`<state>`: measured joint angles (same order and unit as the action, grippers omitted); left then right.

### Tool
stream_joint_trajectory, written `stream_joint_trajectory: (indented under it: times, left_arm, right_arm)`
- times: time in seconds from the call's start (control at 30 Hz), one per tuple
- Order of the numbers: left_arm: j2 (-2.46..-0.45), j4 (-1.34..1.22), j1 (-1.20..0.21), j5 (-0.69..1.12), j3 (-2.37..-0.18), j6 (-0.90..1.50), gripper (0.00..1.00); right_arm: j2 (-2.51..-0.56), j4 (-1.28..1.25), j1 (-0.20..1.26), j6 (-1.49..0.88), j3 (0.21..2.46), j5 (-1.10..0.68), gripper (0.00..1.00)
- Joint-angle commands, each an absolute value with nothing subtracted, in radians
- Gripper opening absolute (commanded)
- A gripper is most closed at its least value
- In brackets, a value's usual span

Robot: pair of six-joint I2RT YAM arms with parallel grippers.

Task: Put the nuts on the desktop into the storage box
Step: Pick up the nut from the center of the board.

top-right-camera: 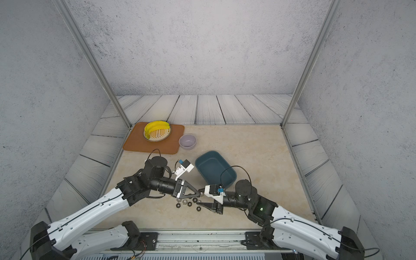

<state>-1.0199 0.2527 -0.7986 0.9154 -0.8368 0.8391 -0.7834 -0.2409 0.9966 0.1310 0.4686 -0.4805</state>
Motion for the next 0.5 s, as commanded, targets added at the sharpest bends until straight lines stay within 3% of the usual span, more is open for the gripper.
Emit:
stream_joint_trajectory:
  times: [0.0, 0.27, 0.47]
  left_arm:
    - [-1.003, 0.229, -0.793, 0.939, -0.828, 0.835, 0.15]
    - [-1.007, 0.195, -0.794, 0.948, -0.816, 0.853, 0.15]
    - [-1.002, 0.171, -0.795, 0.954, -0.812, 0.87, 0.15]
  right_arm:
    - [-0.764, -0.236, 1.001, 0.123, 0.5, -0.511, 0.51]
    - [-0.741, -0.241, 1.0, 0.102, 0.512, -0.472, 0.57]
    - [-0.746, -0.271, 1.0, 0.08, 0.534, -0.489, 0.53]
